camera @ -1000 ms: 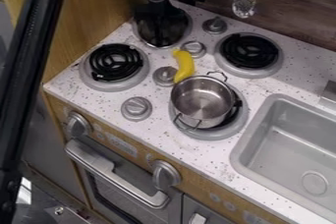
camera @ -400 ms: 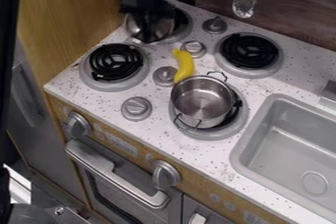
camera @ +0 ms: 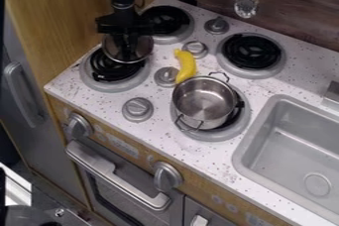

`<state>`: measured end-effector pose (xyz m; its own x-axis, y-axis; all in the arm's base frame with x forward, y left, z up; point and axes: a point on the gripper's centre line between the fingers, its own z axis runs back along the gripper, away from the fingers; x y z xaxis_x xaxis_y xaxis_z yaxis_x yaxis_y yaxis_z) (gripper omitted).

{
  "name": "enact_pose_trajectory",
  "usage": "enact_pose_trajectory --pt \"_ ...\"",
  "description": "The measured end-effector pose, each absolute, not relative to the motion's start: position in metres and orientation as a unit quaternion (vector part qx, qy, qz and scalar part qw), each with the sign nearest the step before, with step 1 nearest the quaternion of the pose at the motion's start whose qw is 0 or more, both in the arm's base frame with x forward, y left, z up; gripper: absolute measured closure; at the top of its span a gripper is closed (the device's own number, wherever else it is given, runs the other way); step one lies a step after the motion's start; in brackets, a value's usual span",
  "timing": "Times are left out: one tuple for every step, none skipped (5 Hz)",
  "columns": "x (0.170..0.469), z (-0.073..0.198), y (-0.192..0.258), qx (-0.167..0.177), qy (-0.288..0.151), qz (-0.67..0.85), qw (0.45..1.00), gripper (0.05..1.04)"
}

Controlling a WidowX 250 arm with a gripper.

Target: Put the lid on the burner

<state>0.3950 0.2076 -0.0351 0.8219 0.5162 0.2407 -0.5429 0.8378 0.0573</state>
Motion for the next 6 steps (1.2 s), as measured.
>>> enact_pose_trajectory --pt "0.38 -0.037 0.217 0.051 -0.079 0.303 0.948 0.822" --pt "0.378 -0.047 0.219 0.047 -0.058 0.303 0.95 0.822" --pt "0.378 -0.048 0.214 0.033 -0.052 0.299 0.952 0.761" --pt "0.375 -0.051 0.205 0.017 -0.046 0.275 0.96 0.458" --pt "0.38 -0.031 0.186 0.015 -0.049 0.227 0.973 0.177" --pt "0.395 0.0 0.162 0.019 -0.087 0.193 0.977 0.079"
